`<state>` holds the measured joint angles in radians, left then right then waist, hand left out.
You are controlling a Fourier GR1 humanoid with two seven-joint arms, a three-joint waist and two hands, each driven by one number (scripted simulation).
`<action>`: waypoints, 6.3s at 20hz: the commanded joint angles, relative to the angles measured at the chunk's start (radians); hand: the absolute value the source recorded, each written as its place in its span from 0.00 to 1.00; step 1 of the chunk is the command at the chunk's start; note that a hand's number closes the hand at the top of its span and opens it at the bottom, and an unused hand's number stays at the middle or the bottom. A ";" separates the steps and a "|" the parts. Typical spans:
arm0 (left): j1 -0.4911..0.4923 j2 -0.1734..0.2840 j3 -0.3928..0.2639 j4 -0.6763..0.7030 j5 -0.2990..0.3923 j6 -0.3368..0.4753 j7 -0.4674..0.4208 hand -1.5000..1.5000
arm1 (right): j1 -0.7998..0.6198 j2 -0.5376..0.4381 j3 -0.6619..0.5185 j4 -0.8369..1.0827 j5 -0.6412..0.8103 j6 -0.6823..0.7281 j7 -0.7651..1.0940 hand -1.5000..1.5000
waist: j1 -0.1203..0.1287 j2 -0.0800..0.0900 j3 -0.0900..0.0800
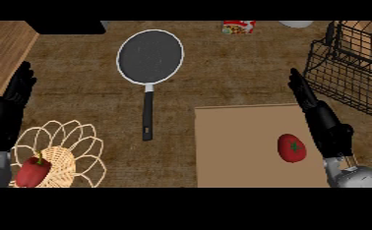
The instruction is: Pick the tomato from the tray and place it in the tiered basket
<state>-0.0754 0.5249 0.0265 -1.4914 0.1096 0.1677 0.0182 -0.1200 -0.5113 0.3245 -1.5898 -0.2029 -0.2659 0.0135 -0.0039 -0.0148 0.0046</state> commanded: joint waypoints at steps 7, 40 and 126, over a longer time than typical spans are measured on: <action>0.008 -0.035 -0.016 0.034 -0.052 0.037 0.021 0.50 | 0.046 0.180 -0.433 -0.124 -0.257 -0.237 -0.193 1.00 | -0.176 -0.064 0.029; -0.076 -0.164 -0.096 0.023 -0.150 0.011 0.060 0.50 | 0.163 -0.447 -0.162 -0.388 -0.034 0.008 1.132 0.00 | 0.024 0.018 -0.005; -0.097 -0.289 0.016 0.029 -0.304 -0.099 0.052 0.50 | -0.583 0.372 -0.054 0.389 0.925 -0.016 1.024 1.00 | 0.061 0.027 -0.004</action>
<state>-0.1729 0.2430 0.0449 -1.4631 -0.1890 0.0607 0.0673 -0.5573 -0.2029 0.3025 -1.2935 0.6228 -0.1264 1.0137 0.0519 0.0113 -0.0002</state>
